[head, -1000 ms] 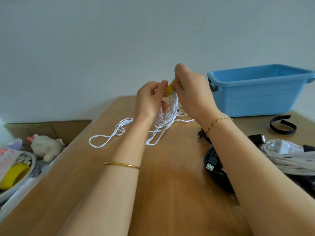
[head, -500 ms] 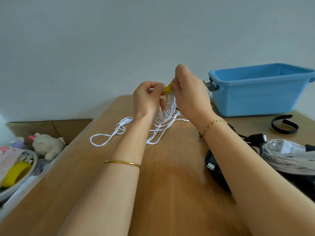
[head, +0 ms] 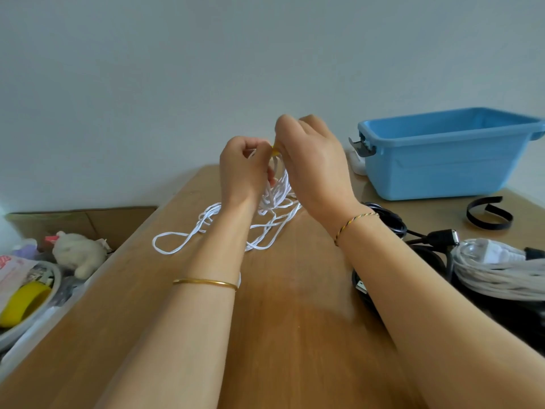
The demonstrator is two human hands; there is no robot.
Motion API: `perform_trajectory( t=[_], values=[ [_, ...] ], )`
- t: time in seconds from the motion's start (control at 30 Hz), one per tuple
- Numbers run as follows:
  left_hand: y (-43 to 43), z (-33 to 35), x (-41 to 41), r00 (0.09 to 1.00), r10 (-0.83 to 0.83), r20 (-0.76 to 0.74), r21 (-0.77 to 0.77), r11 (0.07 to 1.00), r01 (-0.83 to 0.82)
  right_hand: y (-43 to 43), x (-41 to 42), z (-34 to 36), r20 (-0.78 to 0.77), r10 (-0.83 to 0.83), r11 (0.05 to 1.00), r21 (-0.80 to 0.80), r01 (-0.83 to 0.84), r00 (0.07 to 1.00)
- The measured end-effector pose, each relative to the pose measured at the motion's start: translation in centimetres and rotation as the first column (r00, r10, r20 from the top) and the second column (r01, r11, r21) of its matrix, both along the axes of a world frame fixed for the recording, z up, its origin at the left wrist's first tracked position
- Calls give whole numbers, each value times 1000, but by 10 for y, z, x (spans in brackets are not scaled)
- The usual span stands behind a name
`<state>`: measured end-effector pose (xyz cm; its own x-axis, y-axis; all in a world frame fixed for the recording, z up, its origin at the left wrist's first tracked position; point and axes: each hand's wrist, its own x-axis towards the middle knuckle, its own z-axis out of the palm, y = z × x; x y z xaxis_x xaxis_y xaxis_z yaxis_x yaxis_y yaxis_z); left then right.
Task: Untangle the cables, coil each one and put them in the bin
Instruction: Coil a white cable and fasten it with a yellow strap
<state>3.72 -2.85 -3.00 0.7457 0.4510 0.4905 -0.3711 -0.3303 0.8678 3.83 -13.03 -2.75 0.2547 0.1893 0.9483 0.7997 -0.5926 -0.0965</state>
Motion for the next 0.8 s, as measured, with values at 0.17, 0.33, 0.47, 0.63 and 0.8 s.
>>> perform_trajectory(
  t=[0.17, 0.33, 0.47, 0.63, 0.8],
  values=[
    [-8, -5, -1, 997, -49, -56, 105, 993, 55, -4, 3, -9, -225, 100, 988, 136, -70, 969],
    [-13, -8, -1, 996, -66, -60, 113, 991, 73, -12, 9, -7, -427, 213, 929, 368, -46, 879],
    [-15, -5, -5, 991, -125, -49, 177, 975, 132, -19, 12, 0, -474, 144, 940, 340, 30, 869],
    [-12, 2, -11, 980, -194, -33, 245, 950, 196, -21, 13, 5, -551, 245, 927, 373, -26, 798],
    [-8, 4, -13, 976, -211, -55, 267, 939, 218, -18, 15, 5, -636, 312, 925, 374, -71, 706]
  ],
)
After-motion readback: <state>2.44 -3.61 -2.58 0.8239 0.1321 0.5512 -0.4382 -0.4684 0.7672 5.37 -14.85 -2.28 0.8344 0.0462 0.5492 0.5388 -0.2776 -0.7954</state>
